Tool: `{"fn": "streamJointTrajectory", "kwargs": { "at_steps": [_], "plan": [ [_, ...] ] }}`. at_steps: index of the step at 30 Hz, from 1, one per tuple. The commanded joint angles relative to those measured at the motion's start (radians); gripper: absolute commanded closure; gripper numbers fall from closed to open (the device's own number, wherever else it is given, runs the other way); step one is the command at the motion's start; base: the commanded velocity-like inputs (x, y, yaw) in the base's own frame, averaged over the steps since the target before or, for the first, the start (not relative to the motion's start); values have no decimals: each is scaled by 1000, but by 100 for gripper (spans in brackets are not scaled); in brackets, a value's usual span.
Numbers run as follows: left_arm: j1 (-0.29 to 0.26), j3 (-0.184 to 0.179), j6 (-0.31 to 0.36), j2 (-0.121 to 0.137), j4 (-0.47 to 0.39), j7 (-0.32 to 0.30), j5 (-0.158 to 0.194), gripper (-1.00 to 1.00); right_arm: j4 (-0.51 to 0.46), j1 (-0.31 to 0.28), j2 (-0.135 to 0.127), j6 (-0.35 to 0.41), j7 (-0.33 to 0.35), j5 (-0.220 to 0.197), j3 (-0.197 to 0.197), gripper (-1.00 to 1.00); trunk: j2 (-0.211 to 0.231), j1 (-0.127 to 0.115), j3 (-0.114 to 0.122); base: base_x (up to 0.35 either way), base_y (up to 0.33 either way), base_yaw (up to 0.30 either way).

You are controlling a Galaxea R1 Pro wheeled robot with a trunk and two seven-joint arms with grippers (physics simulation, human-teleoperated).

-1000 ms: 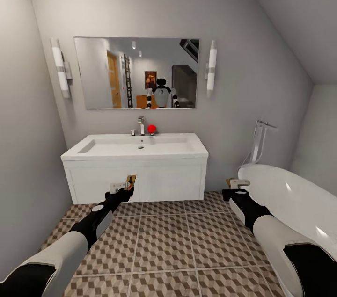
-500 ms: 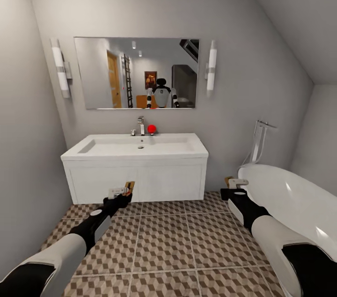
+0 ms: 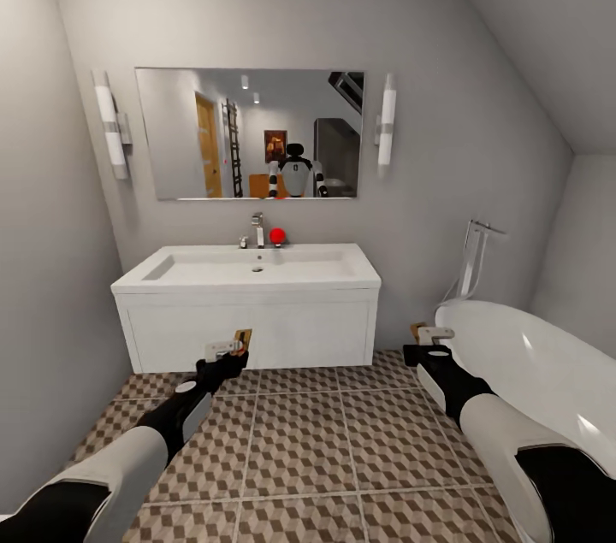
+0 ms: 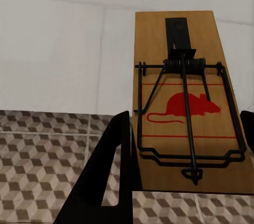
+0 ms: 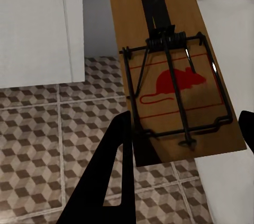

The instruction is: Take the four mousetraps from the cabinet in the bathroom and place them on the bathroom floor. Make sure all four end up on the same floor surface, and ensure that at least two of them are either under or directly next to the same bathroom sink.

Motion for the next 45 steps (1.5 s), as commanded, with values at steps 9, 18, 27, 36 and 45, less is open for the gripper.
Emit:
{"fn": "streamJointTrajectory", "kwargs": {
  "at_steps": [9,18,27,36,45],
  "plan": [
    [-1,-9,-6,-115,8,231,-8,100,-4,0,-8,8,-6,-5,8,100,-1,0,-1,0,0,0],
    [-1,-7,-7,-135,8,266,-30,100,-4,0,-11,8,-5,-7,7,100,-15,8,-7,0,0,0],
    [-1,-7,-11,-135,10,269,-33,100,-4,0,-12,8,-5,-11,7,100,-78,42,-36,0,0,0],
    [-1,-7,-9,-136,14,269,-34,100,-3,0,-3,3,-8,-11,8,100,-141,77,-64,0,0,0],
    [-1,-8,-6,-134,18,272,-29,100,8,0,3,-96,-12,-26,6,100,-204,111,-92,0,0,0]
  ]
}}
